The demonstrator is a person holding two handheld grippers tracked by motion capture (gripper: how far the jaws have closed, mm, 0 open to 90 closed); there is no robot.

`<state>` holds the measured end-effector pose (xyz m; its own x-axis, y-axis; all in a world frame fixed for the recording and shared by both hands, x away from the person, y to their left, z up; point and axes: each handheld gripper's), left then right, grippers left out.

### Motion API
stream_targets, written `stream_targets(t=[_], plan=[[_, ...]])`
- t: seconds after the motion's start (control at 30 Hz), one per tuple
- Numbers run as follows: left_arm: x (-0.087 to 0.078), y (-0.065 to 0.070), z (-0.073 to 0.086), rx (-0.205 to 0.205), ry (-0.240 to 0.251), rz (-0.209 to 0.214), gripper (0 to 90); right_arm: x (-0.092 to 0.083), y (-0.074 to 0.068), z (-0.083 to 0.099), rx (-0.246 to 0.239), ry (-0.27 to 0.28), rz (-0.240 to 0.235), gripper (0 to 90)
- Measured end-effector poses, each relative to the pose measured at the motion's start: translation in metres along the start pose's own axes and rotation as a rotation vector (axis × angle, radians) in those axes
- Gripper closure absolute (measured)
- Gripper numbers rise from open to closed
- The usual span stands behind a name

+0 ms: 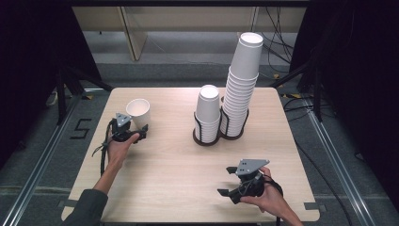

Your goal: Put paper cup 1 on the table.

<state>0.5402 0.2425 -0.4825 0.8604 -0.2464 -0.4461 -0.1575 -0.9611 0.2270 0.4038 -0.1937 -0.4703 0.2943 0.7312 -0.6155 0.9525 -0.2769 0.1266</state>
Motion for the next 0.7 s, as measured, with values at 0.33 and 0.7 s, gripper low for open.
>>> stream_targets(t=[0.33, 0.7], plan=[[-0.036, 0.016, 0.002, -0.04, 0.036, 0.084, 14.7, -0.002, 0.001, -0.001, -0.006, 0.002, 0.007, 16.7], [-0.075, 0.051, 0.025, -0.07, 0.075, 0.21, 14.7, -0.003, 0.001, 0.0, 0.011, 0.005, 0.013, 17.0]])
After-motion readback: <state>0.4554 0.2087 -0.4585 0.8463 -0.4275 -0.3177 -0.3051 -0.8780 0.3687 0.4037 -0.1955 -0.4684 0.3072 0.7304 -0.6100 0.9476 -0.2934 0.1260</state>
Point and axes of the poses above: each handheld gripper's, and its own axes: x roughly forward along the jaws, z roughly out of its underside, y roughly to its right, and after that the axes turned 15 degrees about -x, right-handed
